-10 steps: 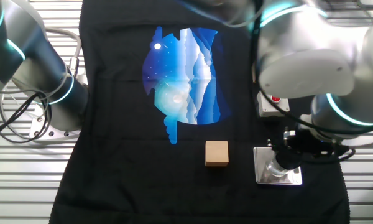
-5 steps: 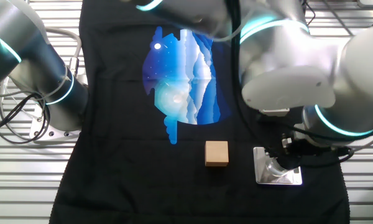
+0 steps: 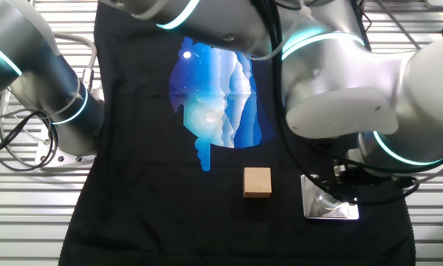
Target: Screw the lid onto the jar
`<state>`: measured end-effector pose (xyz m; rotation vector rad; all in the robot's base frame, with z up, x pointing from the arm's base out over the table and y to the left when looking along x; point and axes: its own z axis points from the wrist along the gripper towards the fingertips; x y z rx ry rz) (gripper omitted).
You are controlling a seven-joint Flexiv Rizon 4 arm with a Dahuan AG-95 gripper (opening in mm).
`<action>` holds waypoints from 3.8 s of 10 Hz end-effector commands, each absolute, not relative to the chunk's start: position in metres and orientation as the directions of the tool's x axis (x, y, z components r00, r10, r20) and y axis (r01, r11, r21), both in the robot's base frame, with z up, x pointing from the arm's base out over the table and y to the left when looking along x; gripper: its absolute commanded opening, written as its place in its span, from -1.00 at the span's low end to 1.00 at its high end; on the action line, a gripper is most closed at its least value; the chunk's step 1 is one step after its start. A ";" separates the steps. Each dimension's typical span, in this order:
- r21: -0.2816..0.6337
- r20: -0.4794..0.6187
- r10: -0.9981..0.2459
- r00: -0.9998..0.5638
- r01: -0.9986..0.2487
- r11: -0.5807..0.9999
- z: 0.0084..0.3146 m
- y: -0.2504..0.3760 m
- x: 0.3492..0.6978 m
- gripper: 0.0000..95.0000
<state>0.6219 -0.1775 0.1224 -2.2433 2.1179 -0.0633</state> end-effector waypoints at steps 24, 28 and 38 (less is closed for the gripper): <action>-0.032 0.012 -0.998 0.063 -0.998 -0.063 0.114 -0.181 0.616 0.60; -0.034 0.008 -0.998 0.055 -0.998 -0.055 0.114 -0.181 0.616 0.60; -0.025 0.006 -1.000 0.019 -1.000 -0.019 0.115 -0.181 0.616 0.20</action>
